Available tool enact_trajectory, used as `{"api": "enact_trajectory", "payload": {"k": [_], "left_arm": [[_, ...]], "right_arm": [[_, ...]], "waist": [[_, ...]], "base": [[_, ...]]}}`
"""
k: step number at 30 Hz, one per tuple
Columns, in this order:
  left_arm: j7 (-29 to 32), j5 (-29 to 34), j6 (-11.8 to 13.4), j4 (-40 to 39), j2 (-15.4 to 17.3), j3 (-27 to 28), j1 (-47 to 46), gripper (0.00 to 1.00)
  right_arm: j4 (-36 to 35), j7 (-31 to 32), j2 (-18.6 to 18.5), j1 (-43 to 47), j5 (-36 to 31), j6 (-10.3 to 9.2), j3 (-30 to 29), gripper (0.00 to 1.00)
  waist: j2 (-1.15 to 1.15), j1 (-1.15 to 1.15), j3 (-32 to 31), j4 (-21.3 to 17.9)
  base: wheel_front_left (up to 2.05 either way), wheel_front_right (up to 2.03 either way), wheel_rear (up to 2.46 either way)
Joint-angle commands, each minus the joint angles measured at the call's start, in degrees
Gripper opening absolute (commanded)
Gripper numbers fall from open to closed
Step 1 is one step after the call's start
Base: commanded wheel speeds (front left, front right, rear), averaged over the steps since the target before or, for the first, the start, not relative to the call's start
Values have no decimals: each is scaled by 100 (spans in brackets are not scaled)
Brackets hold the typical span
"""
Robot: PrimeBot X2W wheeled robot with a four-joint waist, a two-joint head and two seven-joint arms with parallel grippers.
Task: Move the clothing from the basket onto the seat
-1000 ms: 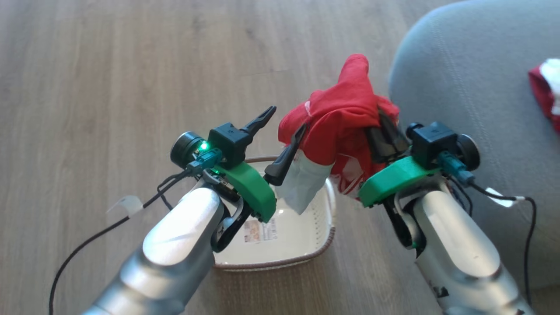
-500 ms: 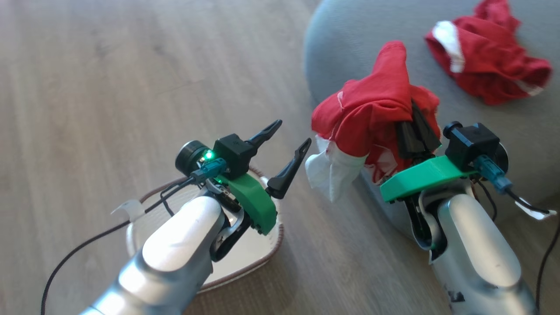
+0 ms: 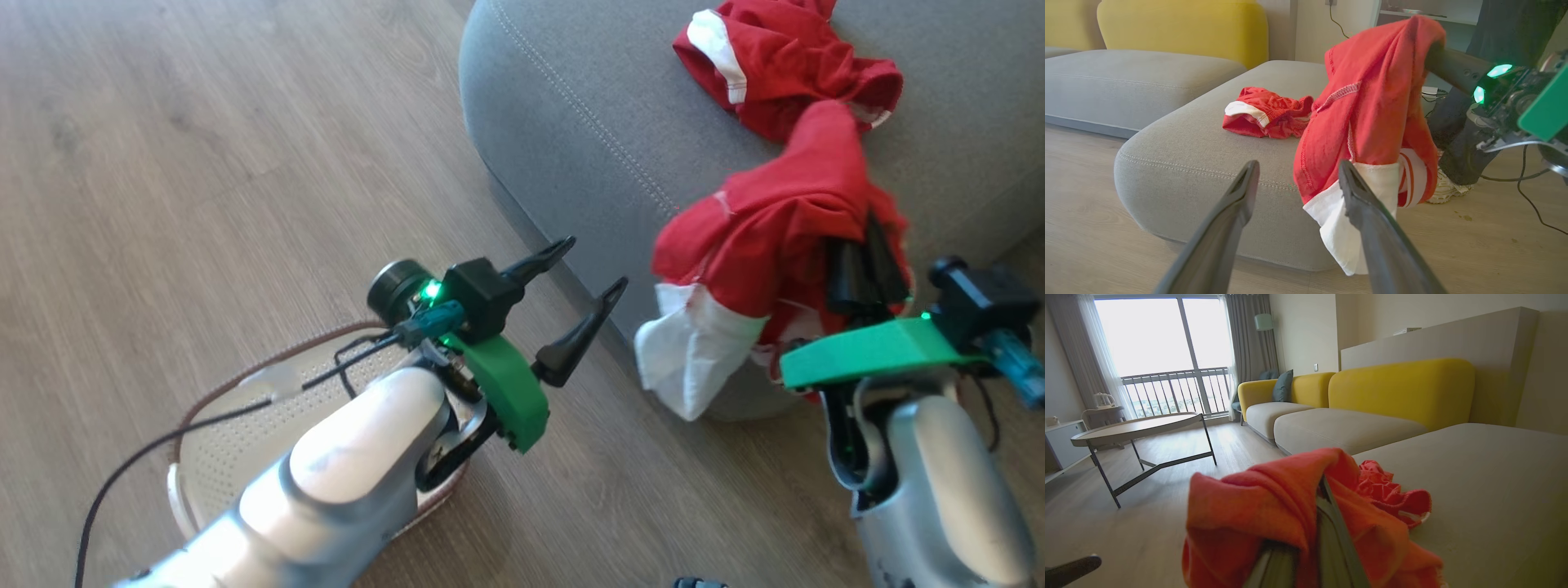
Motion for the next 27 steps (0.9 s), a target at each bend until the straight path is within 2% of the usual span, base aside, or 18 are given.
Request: {"api": "enact_trajectory", "payload": {"k": [1, 7, 16, 21, 27], "left_arm": [[-52, -99, -36, -152, 41, 67, -436, 100], [-53, -275, -36, -291, 181, -114, -588, 100], [-54, -266, -36, -647, 492, -243, -656, 100], [-46, -220, -33, -882, 743, -241, -753, 100], [163, -131, 29, -1356, 1038, -216, -909, 100]], "right_arm": [[-354, -28, 52, -36, 26, 40, -24, 0], [-695, -28, 52, 167, 150, 40, -197, 0], [-509, -28, 53, -360, -210, 40, -501, 0], [-204, -28, 50, -1090, -475, 40, -761, 0], [261, -28, -216, -2021, -728, 40, -1048, 0]], "waist": [[0, 0, 60, -35], [0, 0, 217, -40], [0, 0, 664, -32], [0, 0, 1076, -26], [0, 0, 1634, 92]], "base": [[0, 0, 0], [0, 0, 0], [0, 0, 0], [0, 0, 0], [0, 0, 0]]}}
